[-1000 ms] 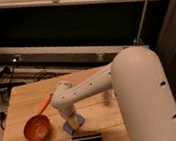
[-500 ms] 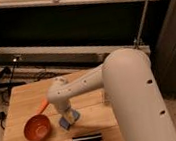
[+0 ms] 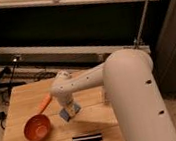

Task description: Wipe the white sponge on the table

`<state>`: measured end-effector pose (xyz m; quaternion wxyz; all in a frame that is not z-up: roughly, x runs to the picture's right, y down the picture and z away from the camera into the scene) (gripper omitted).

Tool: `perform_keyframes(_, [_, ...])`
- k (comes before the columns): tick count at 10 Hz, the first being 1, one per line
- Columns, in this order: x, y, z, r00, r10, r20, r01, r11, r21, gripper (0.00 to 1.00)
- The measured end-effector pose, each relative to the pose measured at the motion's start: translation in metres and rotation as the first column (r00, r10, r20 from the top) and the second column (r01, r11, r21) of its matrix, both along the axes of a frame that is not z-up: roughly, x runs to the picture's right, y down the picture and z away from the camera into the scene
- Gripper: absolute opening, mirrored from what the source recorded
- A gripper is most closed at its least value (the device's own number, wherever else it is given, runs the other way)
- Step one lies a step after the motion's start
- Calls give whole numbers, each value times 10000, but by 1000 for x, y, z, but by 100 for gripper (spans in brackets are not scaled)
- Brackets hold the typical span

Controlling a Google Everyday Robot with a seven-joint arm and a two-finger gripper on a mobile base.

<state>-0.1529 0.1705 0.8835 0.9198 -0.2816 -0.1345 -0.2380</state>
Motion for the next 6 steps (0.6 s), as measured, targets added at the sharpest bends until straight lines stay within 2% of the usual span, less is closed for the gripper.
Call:
perform_keyframes(3, [38,-14,16,9961,354,-803,-347,9993,105,31])
perform_keyframes(6, [75,-16,22,9856,637,-1564,-632,9980,84,31])
